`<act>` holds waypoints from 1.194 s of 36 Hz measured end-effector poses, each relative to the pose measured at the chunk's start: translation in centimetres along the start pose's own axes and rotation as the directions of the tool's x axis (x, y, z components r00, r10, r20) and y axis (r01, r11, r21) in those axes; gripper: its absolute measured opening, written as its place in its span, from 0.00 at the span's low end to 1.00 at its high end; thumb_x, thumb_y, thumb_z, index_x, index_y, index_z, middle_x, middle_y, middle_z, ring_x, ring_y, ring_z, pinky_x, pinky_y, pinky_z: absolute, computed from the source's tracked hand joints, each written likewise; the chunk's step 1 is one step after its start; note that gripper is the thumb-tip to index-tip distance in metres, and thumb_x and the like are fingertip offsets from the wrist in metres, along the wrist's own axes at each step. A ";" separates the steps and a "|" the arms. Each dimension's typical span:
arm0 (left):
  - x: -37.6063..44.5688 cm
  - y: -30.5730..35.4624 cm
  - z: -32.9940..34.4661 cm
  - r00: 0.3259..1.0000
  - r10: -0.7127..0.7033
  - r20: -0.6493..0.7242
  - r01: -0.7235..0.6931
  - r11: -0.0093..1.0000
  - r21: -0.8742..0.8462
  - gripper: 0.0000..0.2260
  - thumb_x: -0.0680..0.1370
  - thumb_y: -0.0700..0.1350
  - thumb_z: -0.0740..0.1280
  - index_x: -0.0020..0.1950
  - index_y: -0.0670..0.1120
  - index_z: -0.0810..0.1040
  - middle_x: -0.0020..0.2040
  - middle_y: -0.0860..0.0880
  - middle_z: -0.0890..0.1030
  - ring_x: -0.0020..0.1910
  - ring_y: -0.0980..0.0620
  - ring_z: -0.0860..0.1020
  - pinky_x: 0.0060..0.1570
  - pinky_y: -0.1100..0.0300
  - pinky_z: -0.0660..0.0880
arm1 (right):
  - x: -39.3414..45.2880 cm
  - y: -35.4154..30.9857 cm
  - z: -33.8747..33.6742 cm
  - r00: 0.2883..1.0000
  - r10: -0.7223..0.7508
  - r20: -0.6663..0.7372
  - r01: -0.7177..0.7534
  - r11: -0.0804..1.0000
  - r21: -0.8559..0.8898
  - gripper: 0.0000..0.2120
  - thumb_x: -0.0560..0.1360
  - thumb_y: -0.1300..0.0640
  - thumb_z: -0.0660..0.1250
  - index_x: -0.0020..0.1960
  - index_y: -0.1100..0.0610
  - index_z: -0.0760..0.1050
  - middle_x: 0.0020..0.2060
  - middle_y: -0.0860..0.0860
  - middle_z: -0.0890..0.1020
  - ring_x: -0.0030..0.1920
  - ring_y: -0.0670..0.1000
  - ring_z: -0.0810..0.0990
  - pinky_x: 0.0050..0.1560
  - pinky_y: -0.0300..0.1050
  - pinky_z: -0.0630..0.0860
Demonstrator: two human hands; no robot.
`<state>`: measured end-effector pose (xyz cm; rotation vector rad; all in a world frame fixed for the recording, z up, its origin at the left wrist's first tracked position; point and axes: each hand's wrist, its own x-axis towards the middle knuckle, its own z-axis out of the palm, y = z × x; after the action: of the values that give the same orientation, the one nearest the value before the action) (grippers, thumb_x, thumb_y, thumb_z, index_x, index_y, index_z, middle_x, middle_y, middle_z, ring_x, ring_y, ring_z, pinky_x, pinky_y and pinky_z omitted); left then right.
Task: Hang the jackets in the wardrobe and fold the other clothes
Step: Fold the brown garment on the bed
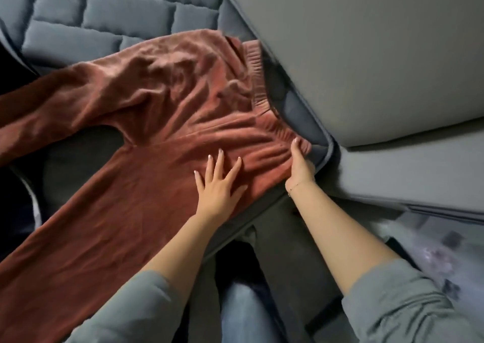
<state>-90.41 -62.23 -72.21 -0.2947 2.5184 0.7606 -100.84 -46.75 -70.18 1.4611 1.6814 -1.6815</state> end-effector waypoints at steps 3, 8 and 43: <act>0.7 0.4 1.4 0.997 0.022 0.078 -0.031 0.992 0.122 0.30 0.80 0.60 0.56 0.76 0.65 0.43 0.75 0.50 0.28 0.74 0.45 0.29 0.69 0.35 0.35 | 1.7 -0.5 -0.8 0.994 -0.082 -0.072 0.079 0.996 -0.035 0.19 0.71 0.43 0.72 0.48 0.59 0.80 0.54 0.53 0.82 0.51 0.51 0.79 0.56 0.43 0.75; 0.9 0.2 1.1 0.990 0.032 0.135 -0.051 0.988 0.144 0.33 0.79 0.59 0.60 0.76 0.66 0.42 0.71 0.53 0.22 0.71 0.47 0.24 0.68 0.35 0.34 | 1.9 -0.5 -0.1 0.972 -0.195 -0.133 0.180 0.977 -0.115 0.18 0.72 0.48 0.73 0.52 0.62 0.79 0.53 0.56 0.82 0.48 0.50 0.78 0.48 0.38 0.72; 17.3 -14.4 -25.2 0.838 -0.481 -0.258 0.472 0.876 -0.098 0.20 0.74 0.50 0.71 0.66 0.53 0.74 0.66 0.44 0.70 0.68 0.42 0.64 0.67 0.46 0.57 | 3.5 -17.2 25.8 0.453 -0.208 0.867 0.791 -0.353 -0.499 0.28 0.71 0.46 0.73 0.67 0.53 0.70 0.62 0.55 0.72 0.64 0.58 0.67 0.64 0.50 0.65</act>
<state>-110.29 -89.46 -69.43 -1.0632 2.5143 0.5819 -126.78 -64.07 -70.11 -0.6878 2.4540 -0.2900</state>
